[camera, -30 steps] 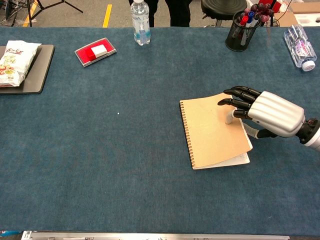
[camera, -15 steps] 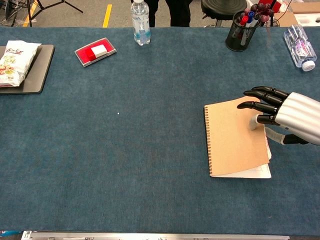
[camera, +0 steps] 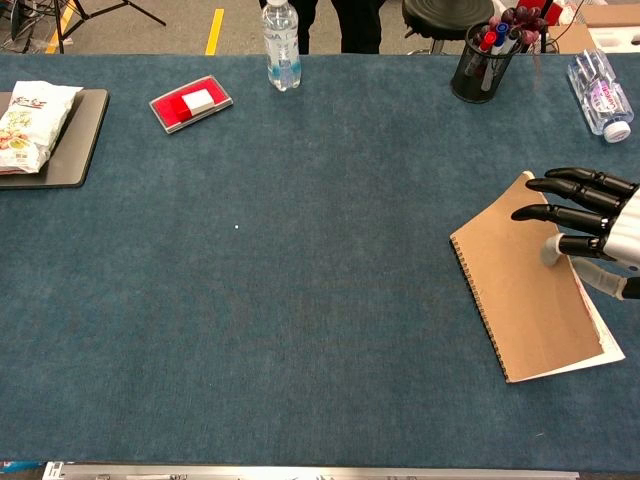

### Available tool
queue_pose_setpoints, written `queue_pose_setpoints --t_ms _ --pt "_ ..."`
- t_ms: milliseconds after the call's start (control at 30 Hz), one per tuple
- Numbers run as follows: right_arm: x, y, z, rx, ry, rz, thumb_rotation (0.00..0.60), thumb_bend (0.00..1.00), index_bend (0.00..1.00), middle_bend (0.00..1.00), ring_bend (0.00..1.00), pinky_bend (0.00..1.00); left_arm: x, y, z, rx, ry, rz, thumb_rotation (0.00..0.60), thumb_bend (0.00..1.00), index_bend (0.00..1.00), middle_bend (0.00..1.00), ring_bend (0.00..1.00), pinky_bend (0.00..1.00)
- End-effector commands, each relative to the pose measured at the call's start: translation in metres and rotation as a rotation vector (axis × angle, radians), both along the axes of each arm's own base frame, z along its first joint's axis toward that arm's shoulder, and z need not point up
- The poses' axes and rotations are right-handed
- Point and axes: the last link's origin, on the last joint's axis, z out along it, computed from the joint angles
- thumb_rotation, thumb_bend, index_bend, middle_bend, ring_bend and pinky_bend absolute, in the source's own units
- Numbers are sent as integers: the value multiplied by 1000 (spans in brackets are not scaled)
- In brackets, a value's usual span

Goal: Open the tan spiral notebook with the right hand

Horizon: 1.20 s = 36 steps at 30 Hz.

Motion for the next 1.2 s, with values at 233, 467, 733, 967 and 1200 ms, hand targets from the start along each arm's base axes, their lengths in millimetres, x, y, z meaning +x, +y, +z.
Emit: queue_pose_setpoints --t_ms 233,467,733,967,1200 --pt "9 -9 -21 31 -67 20 600 538 597 213 50 100 0 -1 2 2 -6 3 600 108 472 436 318 457" --pt "17 -13 -31 39 -119 44 600 538 597 214 51 100 0 -1 2 0 -7 3 600 109 472 436 318 457" --pt "23 -15 -37 42 -176 63 600 538 560 217 51 100 0 -1 1 -4 -7 6 600 109 472 436 318 457" --pt "23 -18 -47 52 -200 51 600 532 339 217 51 99 0 -2 1 -6 -8 7 600 108 472 436 318 457" --pt "28 -23 -62 60 -271 41 600 473 231 217 51 100 0 -1 1 -8 -8 7 600 108 472 436 318 457"
